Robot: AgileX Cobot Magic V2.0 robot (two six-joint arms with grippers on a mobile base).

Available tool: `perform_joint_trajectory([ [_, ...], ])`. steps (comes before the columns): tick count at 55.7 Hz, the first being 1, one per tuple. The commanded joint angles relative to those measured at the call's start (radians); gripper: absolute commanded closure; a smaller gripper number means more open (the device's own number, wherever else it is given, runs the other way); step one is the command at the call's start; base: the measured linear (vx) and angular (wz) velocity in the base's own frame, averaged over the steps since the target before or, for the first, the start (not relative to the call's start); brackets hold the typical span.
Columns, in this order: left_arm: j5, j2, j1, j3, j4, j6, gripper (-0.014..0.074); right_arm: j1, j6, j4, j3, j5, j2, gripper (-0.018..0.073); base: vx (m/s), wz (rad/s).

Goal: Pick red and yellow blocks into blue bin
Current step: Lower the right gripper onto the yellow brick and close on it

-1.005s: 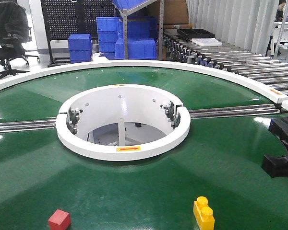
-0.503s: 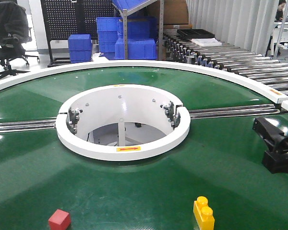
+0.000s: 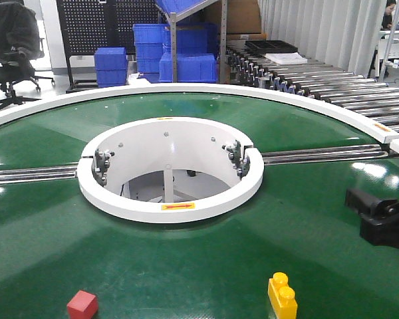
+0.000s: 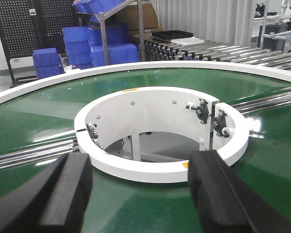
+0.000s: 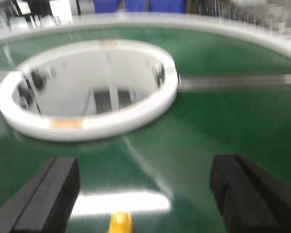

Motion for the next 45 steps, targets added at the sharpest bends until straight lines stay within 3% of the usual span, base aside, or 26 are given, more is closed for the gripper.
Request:
perform_joint_trajectory([
  [1, -0.075, -0.005, -0.008, -0.039, -0.002, -0.002, 0.0045, -0.006, -0.059, 0.02, -0.112, 0.098, 0.061, -0.0022, 0.0, 0.0],
  [9, -0.06, -0.005, -0.008, -0.039, -0.002, -0.002, 0.0045, 0.058, -0.186, 0.126, -0.221, 0.241, 0.209, -0.0022, 0.0, 0.0],
  [16, -0.033, -0.005, -0.008, -0.039, -0.002, -0.002, 0.0045, 0.102, -0.14, 0.131, -0.287, 0.295, 0.344, -0.0022, 0.0, 0.0],
  [45, 0.015, -0.005, -0.008, -0.039, -0.002, -0.002, 0.0045, 0.101, -0.068, 0.092, -0.405, 0.273, 0.744, -0.0022, 0.0, 0.0],
])
